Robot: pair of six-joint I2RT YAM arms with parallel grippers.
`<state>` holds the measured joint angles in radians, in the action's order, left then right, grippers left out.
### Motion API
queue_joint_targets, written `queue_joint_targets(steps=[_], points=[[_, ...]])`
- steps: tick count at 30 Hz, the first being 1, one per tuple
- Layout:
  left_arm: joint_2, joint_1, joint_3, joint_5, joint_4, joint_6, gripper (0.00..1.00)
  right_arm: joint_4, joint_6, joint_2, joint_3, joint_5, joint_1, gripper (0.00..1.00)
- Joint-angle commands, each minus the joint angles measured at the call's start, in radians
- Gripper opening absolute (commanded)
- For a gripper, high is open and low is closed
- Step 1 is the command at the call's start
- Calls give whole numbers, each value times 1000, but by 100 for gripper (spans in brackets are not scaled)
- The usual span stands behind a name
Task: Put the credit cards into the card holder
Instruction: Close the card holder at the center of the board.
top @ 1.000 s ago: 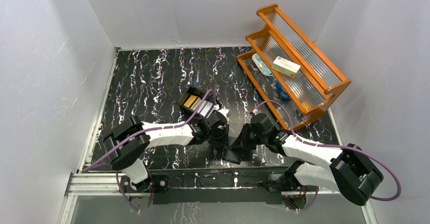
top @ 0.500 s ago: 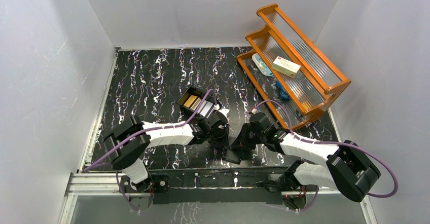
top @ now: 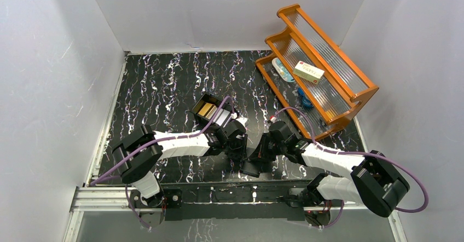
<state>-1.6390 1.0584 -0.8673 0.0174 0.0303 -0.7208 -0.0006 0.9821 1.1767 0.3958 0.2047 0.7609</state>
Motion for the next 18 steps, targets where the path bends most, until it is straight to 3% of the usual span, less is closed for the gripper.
queue_joint_targets(steps=[1,11,18], points=[[-29,5,-5,-33,71,19,20,-55,-42,17,-39,-74,1,0],[-34,5,-11,-33,82,18,21,-145,-74,55,-106,-153,15,0],[-23,5,-56,-34,149,0,21,-208,-64,120,-67,-231,66,0]])
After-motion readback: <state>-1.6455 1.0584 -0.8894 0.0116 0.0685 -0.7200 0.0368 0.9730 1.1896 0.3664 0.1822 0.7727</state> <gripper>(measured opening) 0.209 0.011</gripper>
